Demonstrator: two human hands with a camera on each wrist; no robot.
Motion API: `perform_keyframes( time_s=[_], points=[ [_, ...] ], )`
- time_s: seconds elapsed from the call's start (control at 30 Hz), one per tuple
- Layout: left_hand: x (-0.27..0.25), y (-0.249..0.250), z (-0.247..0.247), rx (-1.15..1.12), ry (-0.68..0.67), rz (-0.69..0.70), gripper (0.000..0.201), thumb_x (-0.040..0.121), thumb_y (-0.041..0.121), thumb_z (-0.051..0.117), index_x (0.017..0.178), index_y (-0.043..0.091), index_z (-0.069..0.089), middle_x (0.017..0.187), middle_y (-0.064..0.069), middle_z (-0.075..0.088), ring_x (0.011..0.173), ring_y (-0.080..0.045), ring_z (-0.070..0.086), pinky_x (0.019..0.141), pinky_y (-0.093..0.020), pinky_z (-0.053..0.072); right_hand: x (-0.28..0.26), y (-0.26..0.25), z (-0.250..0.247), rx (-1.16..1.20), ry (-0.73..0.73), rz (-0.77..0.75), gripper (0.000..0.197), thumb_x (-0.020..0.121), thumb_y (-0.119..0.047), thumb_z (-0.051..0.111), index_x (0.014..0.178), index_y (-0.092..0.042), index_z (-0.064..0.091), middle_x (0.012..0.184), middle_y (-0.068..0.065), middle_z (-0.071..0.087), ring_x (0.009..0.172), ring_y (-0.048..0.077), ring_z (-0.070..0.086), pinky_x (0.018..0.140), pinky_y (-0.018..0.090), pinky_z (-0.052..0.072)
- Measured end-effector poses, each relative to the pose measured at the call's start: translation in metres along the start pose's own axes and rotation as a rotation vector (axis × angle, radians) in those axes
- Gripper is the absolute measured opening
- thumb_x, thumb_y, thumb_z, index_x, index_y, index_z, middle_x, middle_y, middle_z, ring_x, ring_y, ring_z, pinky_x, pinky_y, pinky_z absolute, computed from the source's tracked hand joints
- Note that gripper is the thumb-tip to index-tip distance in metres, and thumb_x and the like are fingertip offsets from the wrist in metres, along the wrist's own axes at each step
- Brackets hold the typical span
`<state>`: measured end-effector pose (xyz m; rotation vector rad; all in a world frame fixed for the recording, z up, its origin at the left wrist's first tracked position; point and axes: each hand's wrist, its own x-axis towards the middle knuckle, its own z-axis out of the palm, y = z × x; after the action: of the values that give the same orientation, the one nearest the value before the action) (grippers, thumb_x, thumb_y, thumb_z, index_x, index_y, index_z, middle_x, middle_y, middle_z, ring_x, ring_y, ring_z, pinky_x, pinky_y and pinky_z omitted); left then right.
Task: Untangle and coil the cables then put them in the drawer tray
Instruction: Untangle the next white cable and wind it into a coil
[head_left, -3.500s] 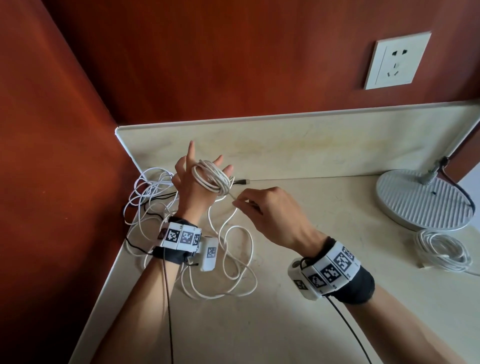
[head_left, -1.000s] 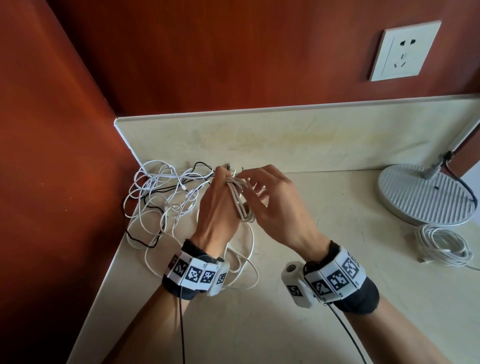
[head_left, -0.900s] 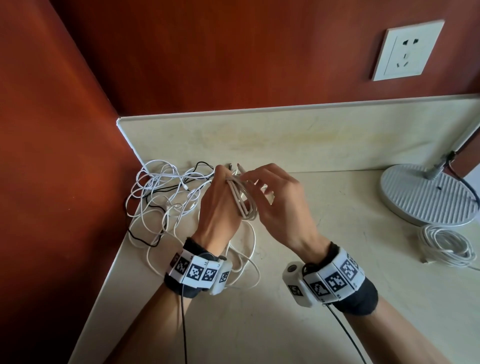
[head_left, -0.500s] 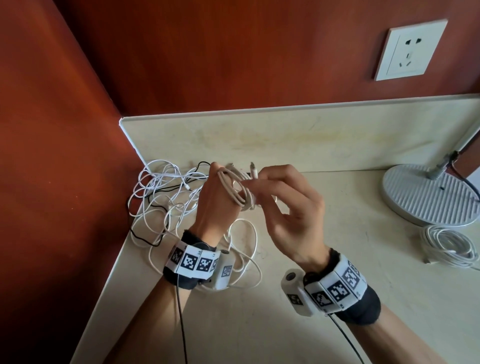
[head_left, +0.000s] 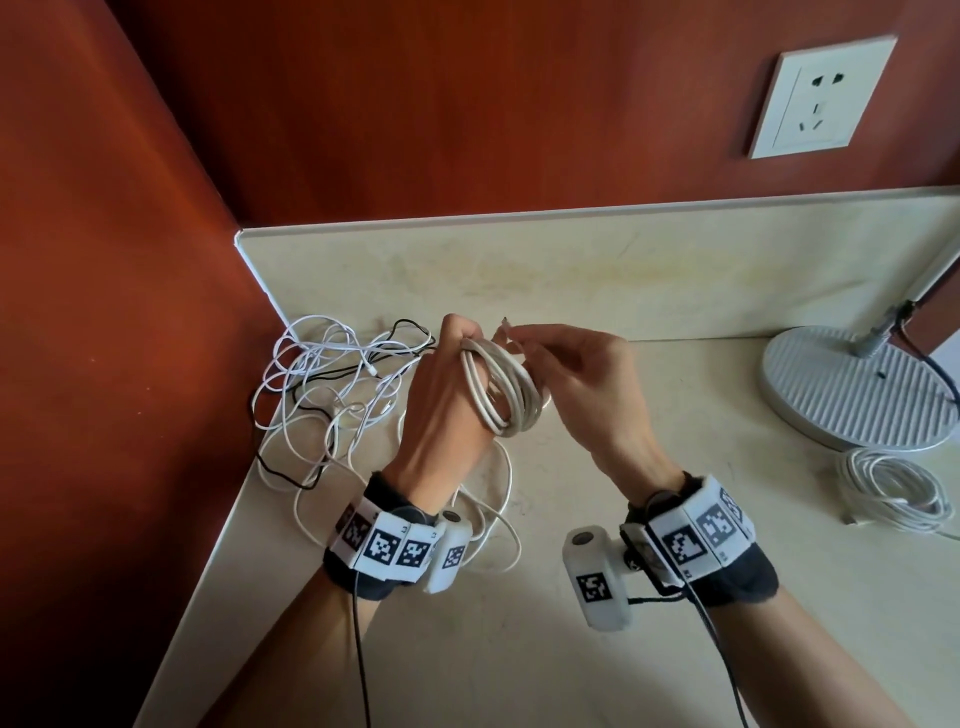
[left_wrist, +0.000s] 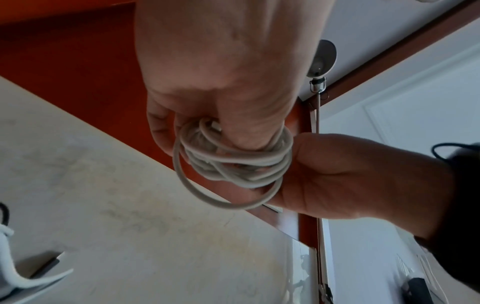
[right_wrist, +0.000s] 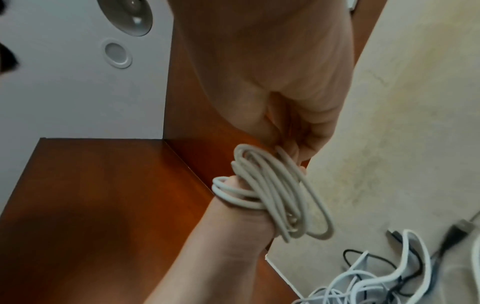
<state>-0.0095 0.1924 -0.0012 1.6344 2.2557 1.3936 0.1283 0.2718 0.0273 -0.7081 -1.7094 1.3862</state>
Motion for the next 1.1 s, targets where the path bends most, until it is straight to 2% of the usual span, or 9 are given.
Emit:
perform_keyframes(
  time_s=[0.2, 0.3, 0.43, 0.6, 0.7, 0.77, 0.87, 1.0, 1.1],
  points=[
    [0.005, 0.004, -0.009, 0.059, 0.063, 0.111, 0.028, 0.098, 0.023, 0.072, 0.104, 0.023, 0.045, 0.1, -0.004, 0.053, 0.073, -0.024, 0.063, 0.061, -0.047, 0.051, -0.006, 0.0, 0.0, -0.01, -0.061, -0.096, 0.035, 0.096, 0.008, 0.058, 0.117, -0.011, 0.078, 0.106, -0.007, 0.08, 0.098, 0.007, 0.076, 0.087, 0.024, 0.059],
    [0.009, 0.002, -0.012, 0.04, 0.057, 0.123, 0.037, 0.096, 0.021, 0.074, 0.102, 0.027, 0.037, 0.1, -0.007, 0.058, 0.076, -0.021, 0.066, 0.061, -0.047, 0.051, -0.007, -0.001, 0.003, -0.016, -0.094, -0.101, 0.035, 0.1, 0.005, 0.055, 0.121, -0.012, 0.076, 0.112, -0.007, 0.079, 0.104, 0.006, 0.074, 0.092, 0.028, 0.059],
    [0.012, 0.001, -0.01, 0.025, 0.079, 0.139, 0.025, 0.103, 0.028, 0.065, 0.103, 0.015, 0.044, 0.096, -0.002, 0.051, 0.07, -0.016, 0.063, 0.058, -0.045, 0.048, -0.009, -0.001, 0.004, -0.094, -0.125, -0.125, 0.034, 0.104, 0.0, 0.049, 0.121, -0.014, 0.075, 0.111, -0.007, 0.078, 0.105, 0.007, 0.073, 0.092, 0.034, 0.059],
    [0.01, -0.003, -0.01, 0.146, -0.008, -0.021, 0.036, 0.091, 0.035, 0.075, 0.114, 0.014, 0.057, 0.107, 0.01, 0.042, 0.082, -0.017, 0.065, 0.063, -0.041, 0.053, -0.014, -0.008, 0.0, -0.282, -0.199, -0.154, 0.031, 0.102, -0.043, 0.058, 0.121, -0.023, 0.073, 0.103, -0.011, 0.076, 0.098, 0.003, 0.07, 0.082, 0.032, 0.057],
    [0.007, 0.003, -0.012, 0.168, -0.043, 0.021, 0.024, 0.089, 0.023, 0.076, 0.107, 0.015, 0.064, 0.109, 0.001, 0.043, 0.086, -0.023, 0.065, 0.067, -0.039, 0.054, -0.013, -0.002, 0.003, -0.436, -0.22, -0.222, 0.052, 0.087, -0.057, 0.077, 0.123, -0.02, 0.068, 0.106, -0.013, 0.073, 0.098, -0.001, 0.067, 0.079, 0.026, 0.057],
    [0.008, 0.005, -0.012, 0.188, -0.08, 0.01, 0.017, 0.088, 0.017, 0.074, 0.102, 0.015, 0.064, 0.105, 0.004, 0.041, 0.084, -0.021, 0.064, 0.066, -0.034, 0.052, -0.01, 0.002, 0.003, -0.424, -0.209, -0.195, 0.055, 0.082, -0.056, 0.081, 0.12, -0.018, 0.068, 0.102, -0.014, 0.073, 0.094, -0.002, 0.066, 0.077, 0.022, 0.056],
    [0.009, 0.004, -0.011, 0.195, -0.129, -0.075, 0.022, 0.086, 0.02, 0.071, 0.103, 0.014, 0.058, 0.094, 0.017, 0.037, 0.076, 0.002, 0.054, 0.062, -0.013, 0.039, -0.009, 0.006, 0.003, -0.464, -0.202, -0.22, 0.041, 0.091, -0.046, 0.076, 0.117, -0.017, 0.066, 0.097, -0.01, 0.074, 0.087, 0.005, 0.069, 0.076, 0.031, 0.057],
    [0.01, 0.011, -0.011, 0.271, -0.241, -0.044, 0.019, 0.085, 0.016, 0.07, 0.103, 0.019, 0.064, 0.103, 0.006, 0.037, 0.075, -0.014, 0.054, 0.061, -0.024, 0.032, -0.011, 0.012, 0.01, -0.535, -0.151, -0.21, 0.027, 0.093, -0.027, 0.065, 0.116, -0.014, 0.06, 0.088, 0.001, 0.073, 0.076, 0.023, 0.066, 0.068, 0.044, 0.051],
    [0.016, 0.016, -0.013, 0.212, -0.394, -0.083, 0.029, 0.089, 0.022, 0.069, 0.118, 0.016, 0.066, 0.116, -0.001, 0.039, 0.085, -0.022, 0.062, 0.077, -0.027, 0.046, -0.008, 0.018, 0.008, -0.434, -0.086, -0.2, 0.018, 0.098, -0.015, 0.062, 0.115, -0.008, 0.061, 0.083, 0.003, 0.072, 0.07, 0.017, 0.061, 0.064, 0.037, 0.048]
  ],
)
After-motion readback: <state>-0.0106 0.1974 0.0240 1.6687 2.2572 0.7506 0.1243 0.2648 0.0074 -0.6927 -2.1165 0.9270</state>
